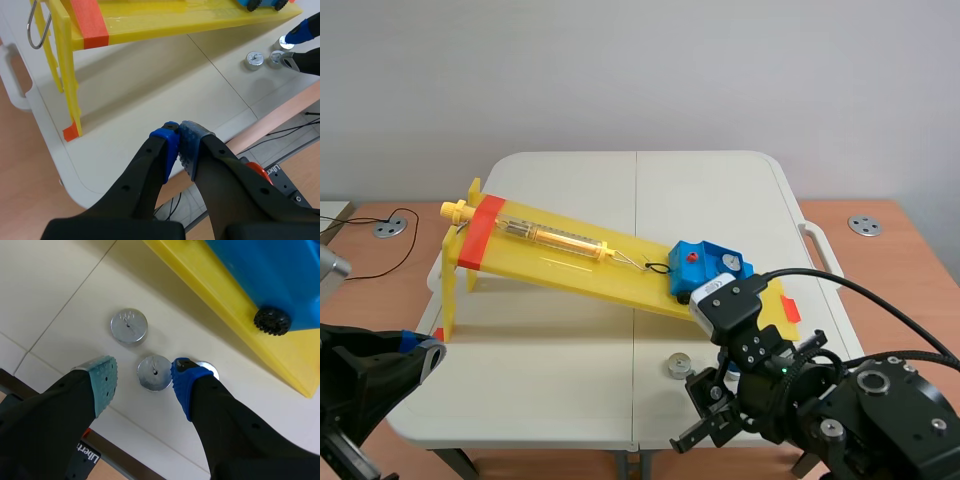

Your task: Place the four metal weights on the blue cart on the ramp.

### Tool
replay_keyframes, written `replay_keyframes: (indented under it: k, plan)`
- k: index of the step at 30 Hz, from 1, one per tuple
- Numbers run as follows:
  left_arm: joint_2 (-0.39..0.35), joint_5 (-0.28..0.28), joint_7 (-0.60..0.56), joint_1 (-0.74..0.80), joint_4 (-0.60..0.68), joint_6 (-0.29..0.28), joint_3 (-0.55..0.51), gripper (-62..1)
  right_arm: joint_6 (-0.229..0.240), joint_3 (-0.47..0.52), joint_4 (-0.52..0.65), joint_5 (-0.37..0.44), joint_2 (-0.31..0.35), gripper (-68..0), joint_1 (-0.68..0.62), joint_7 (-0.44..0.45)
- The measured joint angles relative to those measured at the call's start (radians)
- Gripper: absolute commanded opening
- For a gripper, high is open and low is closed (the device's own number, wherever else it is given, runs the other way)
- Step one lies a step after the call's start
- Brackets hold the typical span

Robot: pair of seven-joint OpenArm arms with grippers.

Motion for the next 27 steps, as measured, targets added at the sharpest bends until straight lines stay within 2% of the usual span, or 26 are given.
replay_keyframes:
  k: [8, 27]
  plan:
    - [0.0, 0.0, 0.0, 0.0, 0.0, 0.0, 0.0, -57.3, 0.0, 0.0, -0.076, 0.0, -0.016, -41.7, 0.023, 0.017]
    - [0.0, 0.0, 0.0, 0.0, 0.0, 0.0, 0.0, -57.3, 0.0, 0.0, -0.084, 0.0, -0.019, -42.0, 0.041, 0.051]
